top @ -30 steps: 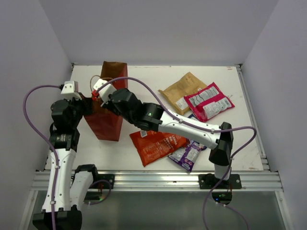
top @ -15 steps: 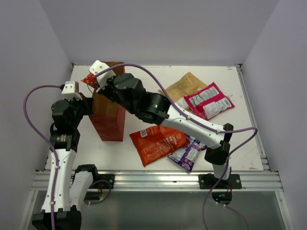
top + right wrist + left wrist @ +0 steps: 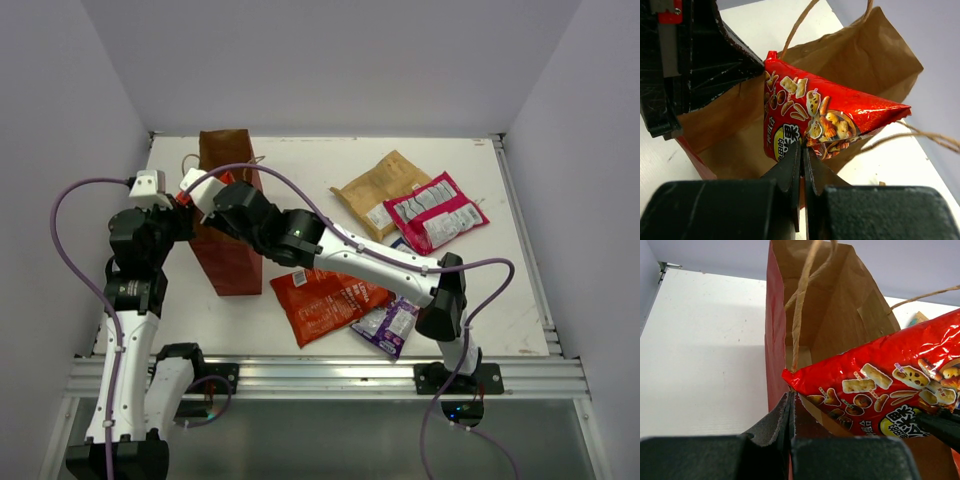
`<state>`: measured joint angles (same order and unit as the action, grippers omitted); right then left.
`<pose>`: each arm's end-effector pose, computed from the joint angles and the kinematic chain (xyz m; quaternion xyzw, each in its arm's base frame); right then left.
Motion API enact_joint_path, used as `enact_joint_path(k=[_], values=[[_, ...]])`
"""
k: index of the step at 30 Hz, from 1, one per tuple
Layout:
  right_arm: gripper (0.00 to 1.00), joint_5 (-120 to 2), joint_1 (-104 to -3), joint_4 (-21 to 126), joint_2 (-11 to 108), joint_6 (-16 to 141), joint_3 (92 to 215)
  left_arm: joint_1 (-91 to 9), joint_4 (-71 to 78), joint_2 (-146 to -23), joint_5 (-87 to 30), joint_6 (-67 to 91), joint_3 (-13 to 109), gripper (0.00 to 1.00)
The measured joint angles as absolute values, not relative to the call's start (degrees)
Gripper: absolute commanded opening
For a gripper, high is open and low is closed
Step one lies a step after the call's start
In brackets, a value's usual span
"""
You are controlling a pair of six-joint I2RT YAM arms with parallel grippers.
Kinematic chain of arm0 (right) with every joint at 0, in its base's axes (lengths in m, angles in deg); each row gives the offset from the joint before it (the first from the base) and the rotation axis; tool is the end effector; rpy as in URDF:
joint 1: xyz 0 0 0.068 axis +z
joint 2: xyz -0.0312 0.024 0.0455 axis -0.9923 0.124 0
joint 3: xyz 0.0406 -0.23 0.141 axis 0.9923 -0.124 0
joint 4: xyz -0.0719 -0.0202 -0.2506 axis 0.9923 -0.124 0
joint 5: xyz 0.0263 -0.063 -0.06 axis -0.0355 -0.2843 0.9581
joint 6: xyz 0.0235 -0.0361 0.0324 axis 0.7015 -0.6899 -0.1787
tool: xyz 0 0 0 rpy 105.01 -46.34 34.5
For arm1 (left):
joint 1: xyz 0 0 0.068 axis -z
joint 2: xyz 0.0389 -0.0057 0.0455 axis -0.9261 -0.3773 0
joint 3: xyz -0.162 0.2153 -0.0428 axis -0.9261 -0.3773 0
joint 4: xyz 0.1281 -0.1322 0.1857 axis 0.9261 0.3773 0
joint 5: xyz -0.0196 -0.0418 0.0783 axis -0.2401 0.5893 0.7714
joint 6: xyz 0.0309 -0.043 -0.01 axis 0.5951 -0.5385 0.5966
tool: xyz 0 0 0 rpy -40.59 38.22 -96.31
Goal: Place the snacks into the paper bag
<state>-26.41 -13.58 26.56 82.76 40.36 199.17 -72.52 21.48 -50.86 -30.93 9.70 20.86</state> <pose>0.1796 0.4331 0.4012 -0.4490 0.6754 0.0938 0.5774 0.1696 0.0073 0.3414 -0.0674 0.7729 -0.1214 0.6192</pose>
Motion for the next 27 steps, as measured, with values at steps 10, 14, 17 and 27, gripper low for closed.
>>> enact_joint_path(k=[10,14,17,27], values=[[0.75,-24.9,-13.6,24.5,82.7,40.7,198.4,-72.2,21.5,-50.9,-30.4,9.7,20.8,0.0],[0.99,-25.0,-13.6,23.6,82.6,40.9,198.2,-72.1,21.4,-50.8,-30.4,9.7,20.8,0.0],[0.99,-25.1,-13.6,24.0,81.0,40.9,196.3,-72.1,21.4,-50.8,-30.4,9.7,20.8,0.0],[0.99,-20.5,-13.5,25.5,55.8,43.4,187.4,-71.8,20.5,-50.4,-29.0,9.7,19.5,0.0]])
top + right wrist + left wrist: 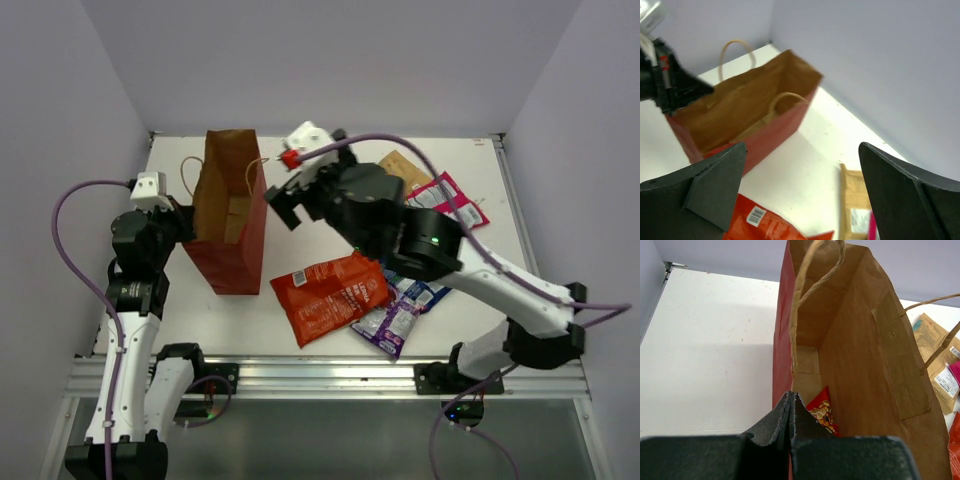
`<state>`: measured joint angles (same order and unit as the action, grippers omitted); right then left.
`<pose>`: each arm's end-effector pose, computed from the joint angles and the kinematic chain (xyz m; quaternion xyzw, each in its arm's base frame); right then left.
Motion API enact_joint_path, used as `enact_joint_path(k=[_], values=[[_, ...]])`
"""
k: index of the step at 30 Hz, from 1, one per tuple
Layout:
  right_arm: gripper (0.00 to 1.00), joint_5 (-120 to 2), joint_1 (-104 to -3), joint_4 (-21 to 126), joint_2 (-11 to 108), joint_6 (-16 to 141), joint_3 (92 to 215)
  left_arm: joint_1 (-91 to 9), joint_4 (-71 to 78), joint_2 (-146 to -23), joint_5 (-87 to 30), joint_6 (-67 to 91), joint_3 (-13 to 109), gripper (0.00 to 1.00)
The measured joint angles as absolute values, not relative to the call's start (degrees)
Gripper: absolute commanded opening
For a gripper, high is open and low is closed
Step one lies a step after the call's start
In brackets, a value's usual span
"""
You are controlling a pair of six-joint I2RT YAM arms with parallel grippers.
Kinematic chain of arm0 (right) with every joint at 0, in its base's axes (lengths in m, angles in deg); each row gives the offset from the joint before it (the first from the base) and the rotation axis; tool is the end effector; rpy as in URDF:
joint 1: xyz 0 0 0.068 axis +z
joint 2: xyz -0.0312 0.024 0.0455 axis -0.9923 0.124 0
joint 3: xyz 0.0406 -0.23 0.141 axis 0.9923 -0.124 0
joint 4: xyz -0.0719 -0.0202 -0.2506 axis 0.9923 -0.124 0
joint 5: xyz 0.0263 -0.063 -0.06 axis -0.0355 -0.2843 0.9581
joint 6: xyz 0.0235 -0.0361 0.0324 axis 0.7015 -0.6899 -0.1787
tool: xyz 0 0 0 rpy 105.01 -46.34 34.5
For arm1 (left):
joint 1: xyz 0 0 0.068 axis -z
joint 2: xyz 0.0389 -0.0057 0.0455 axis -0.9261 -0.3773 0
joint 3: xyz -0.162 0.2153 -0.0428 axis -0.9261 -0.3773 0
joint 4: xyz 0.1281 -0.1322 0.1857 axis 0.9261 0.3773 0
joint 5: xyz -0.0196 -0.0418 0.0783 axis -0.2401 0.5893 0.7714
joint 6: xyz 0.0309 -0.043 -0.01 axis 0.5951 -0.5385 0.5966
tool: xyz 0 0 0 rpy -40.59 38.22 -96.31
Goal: Place the snacks into the paper bag
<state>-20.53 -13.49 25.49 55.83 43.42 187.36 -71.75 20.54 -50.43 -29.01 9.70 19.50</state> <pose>0.1304 0.2950 0.5103 -0.3359 0.6591 0.1323 0.6597 0.1697 0.0062 0.3360 -0.0727 0.7727 -0.1127 0.6204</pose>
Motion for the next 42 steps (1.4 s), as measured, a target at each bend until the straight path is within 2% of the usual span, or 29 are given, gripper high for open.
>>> enact_joint_path(k=[6,14,27,29,30,32,33,35,36,42], values=[[0.99,-14.7,-18.0,28.2,38.5,51.2,164.1,-71.6,20.5,-50.2,-27.9,9.7,19.2,0.0],[0.99,-23.0,-33.2,28.6,43.0,62.0,135.9,-71.5,20.5,-50.2,-26.4,9.7,19.2,0.0],[0.98,-31.7,-37.2,35.3,46.3,67.2,129.2,-71.4,20.5,-49.9,-25.9,9.7,18.9,0.0],[0.9,-32.8,-37.2,35.8,47.1,68.0,127.5,-71.4,20.5,-49.9,-25.9,9.7,18.9,0.0],[0.77,-33.1,-37.2,35.9,47.3,68.4,126.8,-71.4,20.5,-49.9,-25.9,9.7,18.9,0.0],[0.64,-33.6,-37.2,36.3,47.4,69.2,125.7,-71.4,20.5,-49.8,-25.9,9.7,18.9,0.0],[0.53,-33.9,-37.2,36.6,47.4,69.6,125.4,-71.4,20.5,-49.8,-25.9,9.7,18.9,0.0],[0.42,-34.4,-37.2,36.7,47.4,69.9,125.4,-71.4,20.5,-49.8,-25.9,9.7,18.9,0.0],[0.25,-34.5,-37.2,36.7,47.4,70.0,125.4,-71.4,20.5,-49.8,-25.9,9.7,18.9,0.0],[0.12,-34.9,-37.1,35.2,47.5,70.1,126.0,-71.4,20.5,-49.9,-25.9,9.7,18.9,0.0]])
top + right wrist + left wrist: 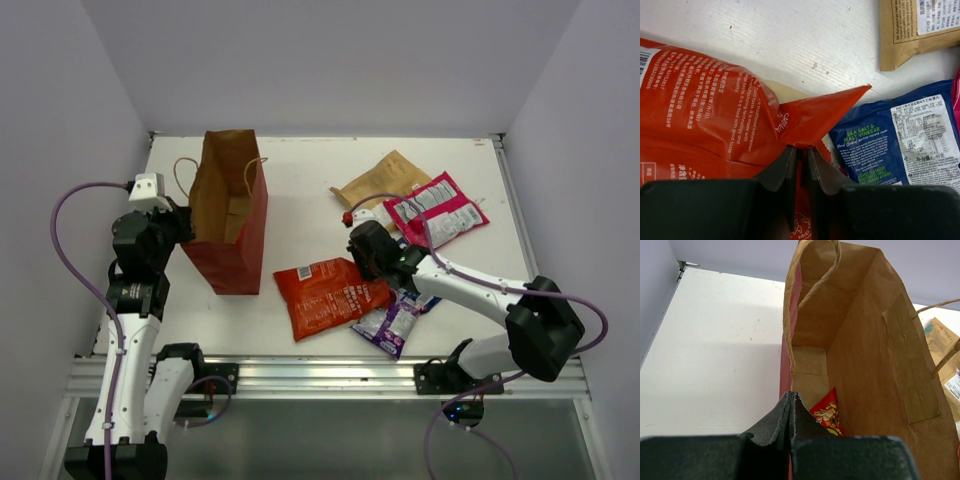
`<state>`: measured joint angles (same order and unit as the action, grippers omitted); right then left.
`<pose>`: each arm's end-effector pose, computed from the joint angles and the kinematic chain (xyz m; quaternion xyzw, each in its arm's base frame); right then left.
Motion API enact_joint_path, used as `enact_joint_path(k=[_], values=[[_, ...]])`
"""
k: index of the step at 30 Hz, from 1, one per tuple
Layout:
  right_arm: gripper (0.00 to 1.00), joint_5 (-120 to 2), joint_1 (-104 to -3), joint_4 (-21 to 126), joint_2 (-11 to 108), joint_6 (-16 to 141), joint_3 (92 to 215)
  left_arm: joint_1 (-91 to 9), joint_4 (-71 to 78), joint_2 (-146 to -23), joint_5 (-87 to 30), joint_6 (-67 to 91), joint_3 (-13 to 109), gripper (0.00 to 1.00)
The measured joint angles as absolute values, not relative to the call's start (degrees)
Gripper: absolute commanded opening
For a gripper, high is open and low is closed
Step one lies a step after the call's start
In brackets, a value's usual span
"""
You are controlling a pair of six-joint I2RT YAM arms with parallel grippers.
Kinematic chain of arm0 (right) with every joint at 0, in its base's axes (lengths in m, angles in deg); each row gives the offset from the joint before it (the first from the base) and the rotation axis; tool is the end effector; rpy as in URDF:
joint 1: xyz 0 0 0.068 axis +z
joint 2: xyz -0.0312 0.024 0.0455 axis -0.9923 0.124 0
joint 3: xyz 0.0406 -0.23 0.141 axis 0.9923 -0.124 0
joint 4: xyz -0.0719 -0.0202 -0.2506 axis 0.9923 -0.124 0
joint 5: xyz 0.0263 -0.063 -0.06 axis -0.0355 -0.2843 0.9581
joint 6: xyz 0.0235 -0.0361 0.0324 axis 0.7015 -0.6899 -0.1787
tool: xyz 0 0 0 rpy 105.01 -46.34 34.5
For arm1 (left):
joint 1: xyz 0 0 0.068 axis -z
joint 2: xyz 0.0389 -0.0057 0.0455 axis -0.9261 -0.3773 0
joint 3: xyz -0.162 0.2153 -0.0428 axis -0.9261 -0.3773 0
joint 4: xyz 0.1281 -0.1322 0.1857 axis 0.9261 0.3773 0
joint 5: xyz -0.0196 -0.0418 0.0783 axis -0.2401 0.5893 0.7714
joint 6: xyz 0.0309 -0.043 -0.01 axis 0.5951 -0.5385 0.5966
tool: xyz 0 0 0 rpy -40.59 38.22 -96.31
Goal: Place the snacks into the paper bag
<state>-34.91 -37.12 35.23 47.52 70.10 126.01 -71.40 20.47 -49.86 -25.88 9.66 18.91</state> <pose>0.2046 0.1958 0.2126 -0.2043 0.9075 0.0542 0.3631 0.1682 0.0070 0.3339 -0.0877 0.7713 -0.0939 0.6234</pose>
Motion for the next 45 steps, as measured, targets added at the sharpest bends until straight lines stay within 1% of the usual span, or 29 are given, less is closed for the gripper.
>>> enact_joint_path(k=[1,2,7,12,17,23,28,30,32,36,45], values=[[0.04,-34.9,-37.1,34.3,47.5,70.1,126.7,-71.4,20.5,-49.9,-25.9,9.7,18.9,0.0],[0.0,-34.8,-37.1,33.1,47.3,69.7,127.5,-71.4,20.5,-49.9,-25.9,9.7,18.9,0.0],[0.0,-34.3,-37.2,25.9,43.4,67.1,134.9,-71.4,20.5,-49.8,-25.9,9.7,18.9,0.0],[0.0,-33.2,-37.1,19.8,40.4,63.1,150.7,-71.3,20.4,-49.8,-25.9,9.7,18.9,0.0],[0.0,-31.4,-37.3,17.4,41.6,60.0,166.1,-71.0,20.1,-49.7,-25.9,9.7,18.5,0.0],[0.0,-30.1,-35.1,15.9,51.9,55.2,189.0,-70.6,20.1,-49.7,-25.9,9.7,18.1,0.0],[0.0,-28.8,-32.1,13.1,65.9,50.6,214.1,-70.3,20.1,-49.6,-25.9,9.7,18.0,0.0],[0.0,-27.8,-30.3,13.6,70.3,48.7,222.1,-70.2,20.1,-49.5,-25.9,9.7,18.0,0.0],[0.0,-26.9,-28.3,14.9,71.5,47.0,224.5,-70.0,20.1,-49.4,-25.9,9.7,18.0,0.0],[0.0,-27.5,-25.8,19.3,71.5,45.2,224.4,-69.5,20.1,-49.1,-25.8,9.7,18.0,0.0],[0.0,-29.6,-25.6,28.6,77.9,44.4,228.5,-68.8,20.1,-48.5,-25.4,9.7,18.0,0.0]])
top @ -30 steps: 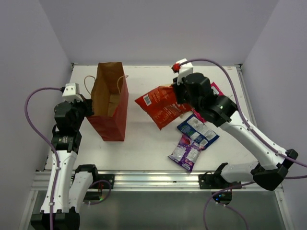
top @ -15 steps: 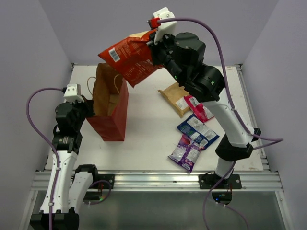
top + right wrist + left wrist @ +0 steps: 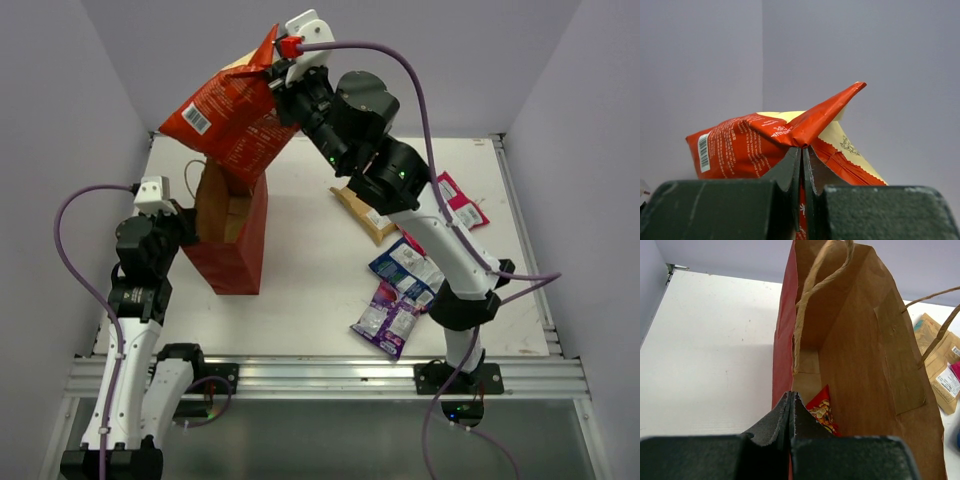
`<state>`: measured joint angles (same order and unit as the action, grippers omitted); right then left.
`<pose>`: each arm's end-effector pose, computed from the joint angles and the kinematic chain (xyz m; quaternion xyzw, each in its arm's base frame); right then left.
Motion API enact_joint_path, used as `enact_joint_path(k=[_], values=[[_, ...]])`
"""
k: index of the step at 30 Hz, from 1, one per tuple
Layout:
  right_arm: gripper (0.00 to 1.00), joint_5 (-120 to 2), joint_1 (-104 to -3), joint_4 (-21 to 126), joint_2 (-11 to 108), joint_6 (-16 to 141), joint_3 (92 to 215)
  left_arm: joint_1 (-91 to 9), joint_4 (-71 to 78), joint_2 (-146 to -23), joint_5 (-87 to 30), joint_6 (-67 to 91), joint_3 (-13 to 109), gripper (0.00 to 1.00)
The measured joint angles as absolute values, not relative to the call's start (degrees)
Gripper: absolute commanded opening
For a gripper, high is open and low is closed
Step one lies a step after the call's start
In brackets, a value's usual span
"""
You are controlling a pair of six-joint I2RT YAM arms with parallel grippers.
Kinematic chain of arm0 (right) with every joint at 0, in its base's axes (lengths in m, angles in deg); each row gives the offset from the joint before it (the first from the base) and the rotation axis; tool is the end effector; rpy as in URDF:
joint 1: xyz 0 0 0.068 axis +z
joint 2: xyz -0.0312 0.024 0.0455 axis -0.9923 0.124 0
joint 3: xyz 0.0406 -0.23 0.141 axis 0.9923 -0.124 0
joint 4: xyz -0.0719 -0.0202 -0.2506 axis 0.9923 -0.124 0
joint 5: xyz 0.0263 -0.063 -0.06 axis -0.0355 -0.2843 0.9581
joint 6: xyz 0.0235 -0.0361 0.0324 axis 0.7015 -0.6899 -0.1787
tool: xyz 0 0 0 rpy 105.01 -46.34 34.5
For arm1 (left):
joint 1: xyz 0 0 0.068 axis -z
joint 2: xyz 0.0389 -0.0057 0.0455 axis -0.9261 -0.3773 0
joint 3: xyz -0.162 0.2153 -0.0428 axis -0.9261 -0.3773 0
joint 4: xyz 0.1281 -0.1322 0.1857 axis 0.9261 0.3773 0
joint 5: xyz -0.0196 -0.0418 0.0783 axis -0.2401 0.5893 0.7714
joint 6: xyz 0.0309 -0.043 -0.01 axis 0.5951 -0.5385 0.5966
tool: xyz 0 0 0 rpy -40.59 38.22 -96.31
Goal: Place the snacks into the paper bag
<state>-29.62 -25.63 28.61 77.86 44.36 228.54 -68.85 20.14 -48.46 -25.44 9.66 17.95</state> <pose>0.2067 0.2971 0.5951 -0.2091 0.5734 0.2001 0.7665 0.1640 -0.0003 0.3323 -0.0722 0.7687 -0.1052 0.6267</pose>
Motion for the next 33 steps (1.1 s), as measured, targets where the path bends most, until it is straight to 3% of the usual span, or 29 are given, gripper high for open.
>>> enact_joint_path(k=[22,33], values=[[0.0,-30.1,-25.5,31.9,82.7,45.9,216.2,-67.3,20.2,-47.3,-23.3,9.6,17.3,0.0],[0.0,-26.2,-25.3,31.1,76.5,42.9,205.0,-67.3,20.6,-48.7,-14.9,8.6,17.4,0.0]])
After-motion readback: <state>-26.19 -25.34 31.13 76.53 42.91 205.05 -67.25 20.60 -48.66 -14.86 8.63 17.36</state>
